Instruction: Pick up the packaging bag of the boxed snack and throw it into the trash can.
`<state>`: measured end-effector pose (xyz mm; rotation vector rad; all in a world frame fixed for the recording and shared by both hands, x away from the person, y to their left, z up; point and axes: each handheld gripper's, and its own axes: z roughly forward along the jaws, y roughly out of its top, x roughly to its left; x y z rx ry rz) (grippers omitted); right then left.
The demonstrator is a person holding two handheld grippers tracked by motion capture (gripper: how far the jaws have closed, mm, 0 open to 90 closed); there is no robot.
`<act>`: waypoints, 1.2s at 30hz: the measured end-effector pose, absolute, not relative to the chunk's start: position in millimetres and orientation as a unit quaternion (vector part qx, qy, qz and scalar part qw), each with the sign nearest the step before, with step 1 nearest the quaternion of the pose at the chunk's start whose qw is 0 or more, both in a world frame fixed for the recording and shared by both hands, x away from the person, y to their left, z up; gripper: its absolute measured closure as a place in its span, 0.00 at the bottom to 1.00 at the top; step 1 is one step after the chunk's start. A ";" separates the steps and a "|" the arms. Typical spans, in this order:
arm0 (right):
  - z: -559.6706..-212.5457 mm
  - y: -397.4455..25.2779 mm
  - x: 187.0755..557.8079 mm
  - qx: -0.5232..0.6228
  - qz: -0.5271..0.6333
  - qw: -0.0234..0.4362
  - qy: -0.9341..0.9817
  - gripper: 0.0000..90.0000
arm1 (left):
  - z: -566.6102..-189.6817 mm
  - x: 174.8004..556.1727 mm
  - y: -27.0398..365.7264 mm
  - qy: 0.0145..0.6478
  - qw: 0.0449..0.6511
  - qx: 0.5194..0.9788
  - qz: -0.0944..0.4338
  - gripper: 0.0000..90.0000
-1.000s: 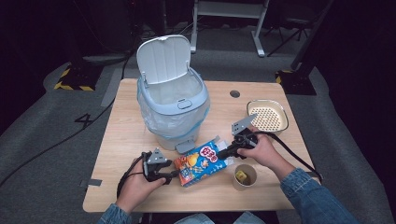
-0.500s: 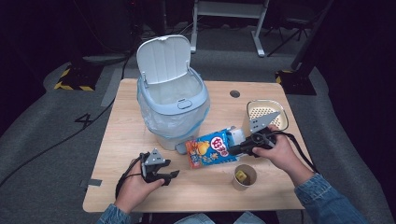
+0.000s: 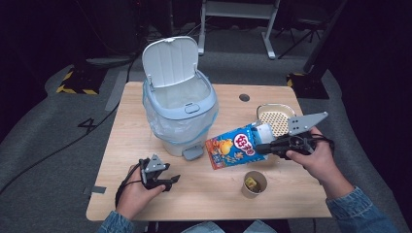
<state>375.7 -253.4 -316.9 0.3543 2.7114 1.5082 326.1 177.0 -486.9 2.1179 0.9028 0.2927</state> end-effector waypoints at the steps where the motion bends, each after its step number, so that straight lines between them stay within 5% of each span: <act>1: -312.9 -255.3 374.0 0.113 0.487 0.013 0.866 1.00 | -487.5 326.5 178.1 0.357 0.400 0.836 0.117 0.44; 36: -209.2 -247.5 377.7 0.108 0.545 0.108 0.824 1.00 | -502.9 327.8 201.0 0.378 0.378 0.836 0.126 0.44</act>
